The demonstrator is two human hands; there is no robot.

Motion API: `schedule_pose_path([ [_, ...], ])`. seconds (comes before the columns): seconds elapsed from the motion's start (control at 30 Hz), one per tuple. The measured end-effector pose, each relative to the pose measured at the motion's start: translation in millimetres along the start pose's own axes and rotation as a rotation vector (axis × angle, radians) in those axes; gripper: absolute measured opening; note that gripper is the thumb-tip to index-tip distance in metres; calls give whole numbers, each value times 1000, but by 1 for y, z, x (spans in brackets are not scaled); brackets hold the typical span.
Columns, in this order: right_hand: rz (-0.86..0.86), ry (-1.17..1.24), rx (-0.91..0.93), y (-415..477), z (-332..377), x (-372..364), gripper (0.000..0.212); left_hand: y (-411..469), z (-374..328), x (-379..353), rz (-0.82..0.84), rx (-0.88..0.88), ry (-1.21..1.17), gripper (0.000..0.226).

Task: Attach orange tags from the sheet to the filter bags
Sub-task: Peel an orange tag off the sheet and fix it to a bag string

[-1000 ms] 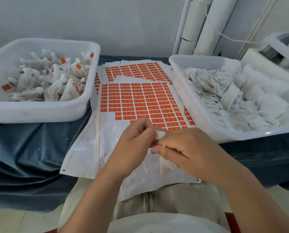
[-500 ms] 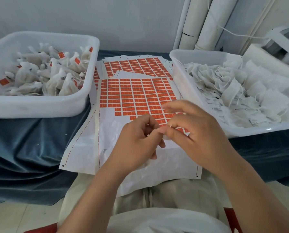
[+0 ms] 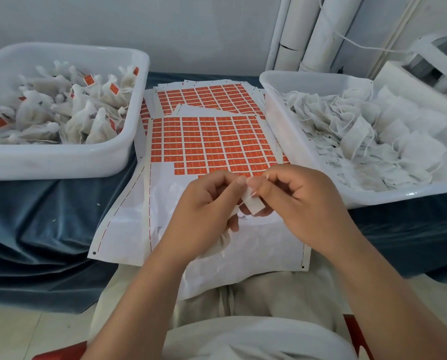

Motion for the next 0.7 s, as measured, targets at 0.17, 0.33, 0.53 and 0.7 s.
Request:
schedule_pose_path([
  [0.17, -41, 39, -73, 0, -8, 5, 35, -1, 0, 2, 5, 48, -59, 19],
  [0.33, -62, 69, -102, 1, -11, 4, 31, 0, 2, 4, -41, 23, -9, 22],
  [0.53, -194, 17, -25, -3, -5, 6, 35, 0, -1, 0, -30, -43, 24, 22],
  [0.7, -351, -181, 131, -10, 7, 12, 38, -1, 0, 1, -73, -30, 18, 23],
])
Point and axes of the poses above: each hand's wrist, its own y-axis towards the middle knuckle, its own x-axis out of the back of the hand, z = x × y, the point moved 8 cm from there along y, towards the middle knuckle, and after that the axes turned 10 degrees about -x, right-handed, at the moved point
